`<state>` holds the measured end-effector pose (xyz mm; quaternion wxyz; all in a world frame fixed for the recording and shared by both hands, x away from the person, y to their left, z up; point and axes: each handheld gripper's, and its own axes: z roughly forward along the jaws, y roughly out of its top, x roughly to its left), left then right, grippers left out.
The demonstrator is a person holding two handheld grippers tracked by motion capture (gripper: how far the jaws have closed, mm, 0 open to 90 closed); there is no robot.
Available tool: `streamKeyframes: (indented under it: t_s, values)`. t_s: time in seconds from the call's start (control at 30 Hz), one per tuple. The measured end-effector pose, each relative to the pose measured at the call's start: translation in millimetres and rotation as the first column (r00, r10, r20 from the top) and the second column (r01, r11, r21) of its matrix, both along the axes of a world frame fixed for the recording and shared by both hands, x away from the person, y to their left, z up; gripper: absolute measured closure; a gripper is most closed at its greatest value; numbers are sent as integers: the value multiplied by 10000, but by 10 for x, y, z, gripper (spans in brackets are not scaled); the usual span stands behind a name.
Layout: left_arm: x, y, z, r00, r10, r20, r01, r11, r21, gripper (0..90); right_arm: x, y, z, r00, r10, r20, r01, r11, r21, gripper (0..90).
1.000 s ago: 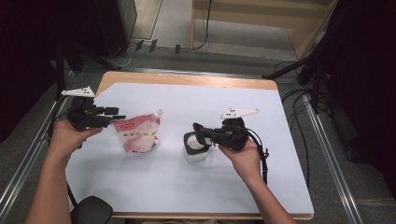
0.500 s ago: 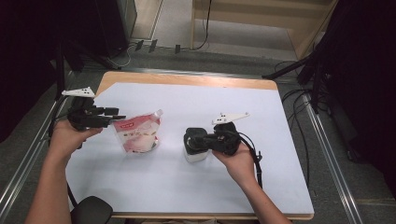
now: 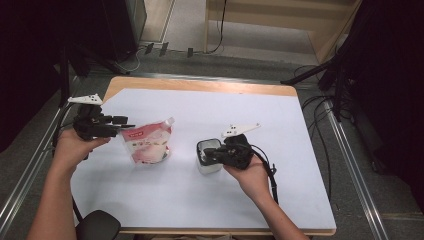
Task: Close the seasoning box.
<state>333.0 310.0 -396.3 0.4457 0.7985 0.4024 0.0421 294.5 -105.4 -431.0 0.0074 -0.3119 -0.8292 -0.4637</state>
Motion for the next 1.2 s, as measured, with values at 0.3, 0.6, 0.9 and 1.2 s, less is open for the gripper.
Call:
streamKeyframes:
  t_s: [0.3,0.6,0.9,1.2]
  values:
    - [-10,2,-4,10000,59,-49,-59,10000,-46,416,12,-95,21,9998,-107,162,103,9997,205,685]
    - [0,4,-21,10000,78,-52,-78,10000,0,416,65,-293,40,9988,-434,221,426,9985,340,577]
    - [6,2,-35,9999,79,-70,-78,9999,89,416,130,-527,43,9937,-1068,329,1048,9928,573,488]
    - [7,-3,-42,9999,34,-123,-32,9999,159,416,167,-812,2,9830,-1644,823,1594,9851,640,459]
